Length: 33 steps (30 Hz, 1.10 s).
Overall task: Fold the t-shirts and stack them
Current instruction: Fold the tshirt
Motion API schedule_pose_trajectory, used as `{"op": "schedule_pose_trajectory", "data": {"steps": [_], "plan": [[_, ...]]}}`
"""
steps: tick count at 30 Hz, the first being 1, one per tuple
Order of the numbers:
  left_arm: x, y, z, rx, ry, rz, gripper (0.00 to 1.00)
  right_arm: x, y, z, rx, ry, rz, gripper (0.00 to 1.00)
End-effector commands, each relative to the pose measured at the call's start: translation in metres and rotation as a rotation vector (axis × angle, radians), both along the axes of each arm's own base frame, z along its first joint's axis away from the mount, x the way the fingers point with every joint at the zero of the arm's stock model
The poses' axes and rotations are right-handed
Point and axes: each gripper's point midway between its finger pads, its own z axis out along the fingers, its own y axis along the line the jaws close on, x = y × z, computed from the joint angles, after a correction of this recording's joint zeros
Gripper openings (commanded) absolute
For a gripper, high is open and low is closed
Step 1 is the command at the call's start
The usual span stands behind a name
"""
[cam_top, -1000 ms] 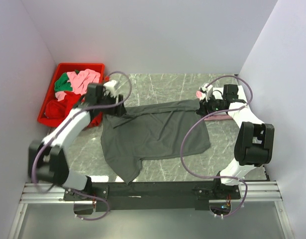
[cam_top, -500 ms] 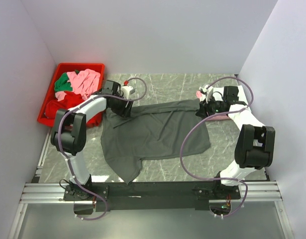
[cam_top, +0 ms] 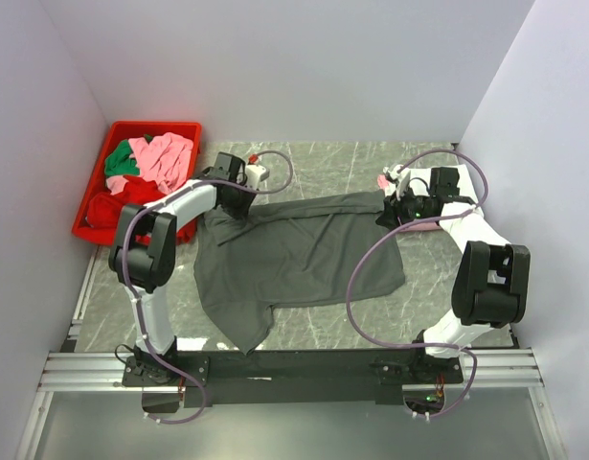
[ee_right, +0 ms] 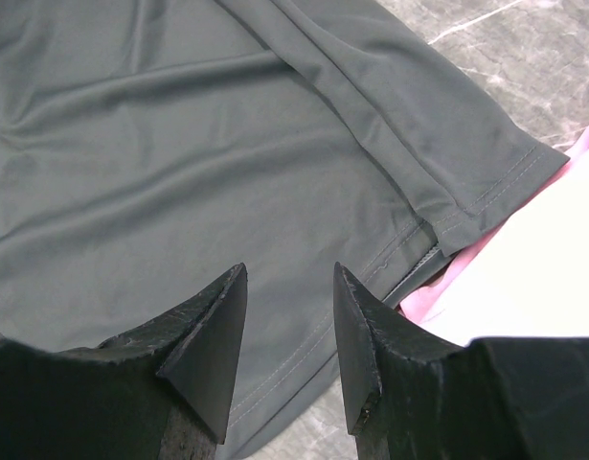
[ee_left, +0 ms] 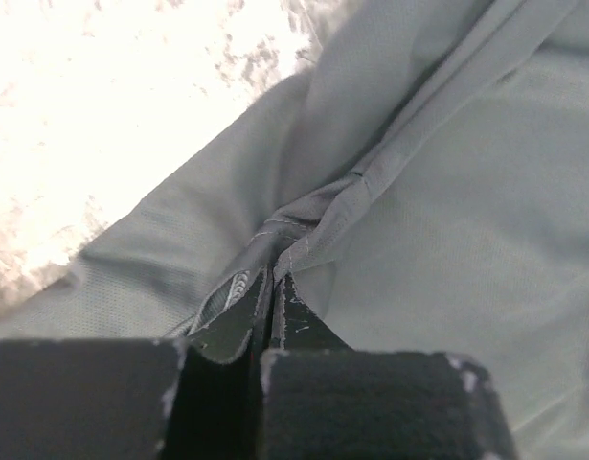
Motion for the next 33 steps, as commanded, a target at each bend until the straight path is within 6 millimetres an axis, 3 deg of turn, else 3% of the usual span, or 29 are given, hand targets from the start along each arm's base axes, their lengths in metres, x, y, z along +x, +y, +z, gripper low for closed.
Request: {"op": "schedule_pose_trajectory", "data": {"steps": [1,5,8,12,15,18,20,21,23,24,25,27,29,33], "plan": [[-0.004,-0.016,0.03,-0.03,-0.053,-0.031,0.01,-0.002,0.004,0.017,0.016,-0.045,0.011,0.49],[-0.029,-0.03,0.03,-0.05,-0.013,-0.069,0.02,-0.002,0.003,0.017,0.011,-0.046,0.008,0.48],[-0.055,-0.04,0.017,-0.023,0.042,-0.101,0.06,-0.001,0.003,0.017,0.012,-0.043,0.007,0.48],[-0.088,-0.053,0.001,0.031,0.081,-0.134,0.19,-0.001,0.003,0.016,0.016,-0.038,0.007,0.48],[-0.1,-0.054,0.003,0.091,0.069,-0.117,0.27,-0.001,0.002,0.015,0.013,-0.035,0.005,0.48],[-0.103,-0.051,0.019,0.119,0.02,-0.071,0.43,-0.001,0.002,0.014,0.009,-0.029,0.003,0.48],[-0.105,-0.054,0.041,0.061,-0.029,-0.038,0.43,-0.001,0.002,0.013,0.007,-0.024,0.003,0.48],[-0.095,-0.054,0.069,0.015,-0.134,-0.003,0.49,-0.002,0.002,0.013,0.005,-0.024,0.005,0.48],[-0.095,-0.051,0.083,-0.051,-0.188,0.066,0.61,-0.003,0.001,0.012,0.003,-0.021,0.007,0.48],[-0.087,-0.05,0.109,-0.114,-0.278,0.103,0.72,-0.004,0.001,0.012,0.003,-0.019,0.007,0.48],[-0.085,-0.046,0.115,-0.14,-0.3,0.129,0.77,-0.005,0.002,0.013,0.001,-0.018,0.012,0.49],[-0.079,-0.032,0.117,-0.183,-0.31,0.201,0.84,-0.005,0.002,0.014,-0.001,-0.017,0.014,0.48],[-0.077,-0.026,0.114,-0.216,-0.285,0.227,0.85,-0.006,0.002,0.015,-0.001,-0.015,0.018,0.48],[-0.085,-0.028,0.099,-0.229,-0.213,0.173,0.75,-0.006,0.001,0.014,-0.007,-0.013,0.016,0.48]]}}
